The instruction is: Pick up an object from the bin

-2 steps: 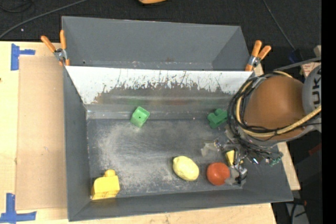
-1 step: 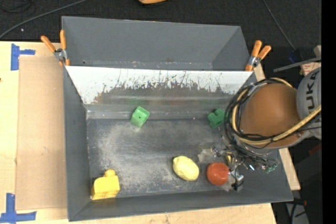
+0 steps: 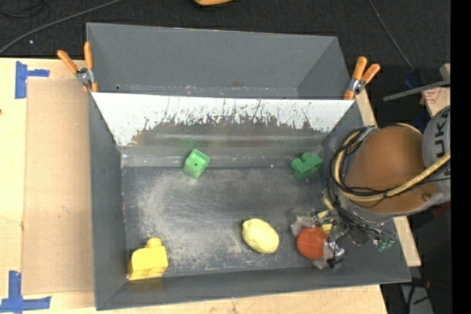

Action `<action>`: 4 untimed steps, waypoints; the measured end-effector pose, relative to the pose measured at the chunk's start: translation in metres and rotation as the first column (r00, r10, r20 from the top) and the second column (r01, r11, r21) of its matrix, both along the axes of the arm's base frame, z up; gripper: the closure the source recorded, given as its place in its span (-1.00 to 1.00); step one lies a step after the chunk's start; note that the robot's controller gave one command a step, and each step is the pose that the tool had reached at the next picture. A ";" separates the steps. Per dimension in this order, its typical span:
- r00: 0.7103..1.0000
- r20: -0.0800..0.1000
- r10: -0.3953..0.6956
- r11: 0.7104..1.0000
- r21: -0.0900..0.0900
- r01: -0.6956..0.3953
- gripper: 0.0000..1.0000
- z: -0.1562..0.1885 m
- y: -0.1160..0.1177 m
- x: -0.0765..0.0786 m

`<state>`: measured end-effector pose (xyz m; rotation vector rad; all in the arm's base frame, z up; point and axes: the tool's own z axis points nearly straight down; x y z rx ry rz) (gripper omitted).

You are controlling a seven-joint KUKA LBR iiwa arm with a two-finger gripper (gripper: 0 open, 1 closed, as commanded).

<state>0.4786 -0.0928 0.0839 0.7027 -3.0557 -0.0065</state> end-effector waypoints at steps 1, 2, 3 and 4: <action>1.000 0.000 0.001 1.000 0.000 -0.001 1.00 0.000 0.000 0.000; 0.998 -0.003 0.064 0.998 0.003 -0.064 1.00 0.085 -0.002 0.006; 0.999 0.001 0.045 0.999 0.002 -0.045 1.00 0.089 -0.007 0.006; 0.999 -0.005 0.052 0.999 0.005 -0.052 1.00 0.138 -0.007 0.003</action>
Offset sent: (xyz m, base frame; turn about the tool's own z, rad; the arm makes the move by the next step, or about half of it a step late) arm 0.0092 -0.0043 0.1177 -0.0863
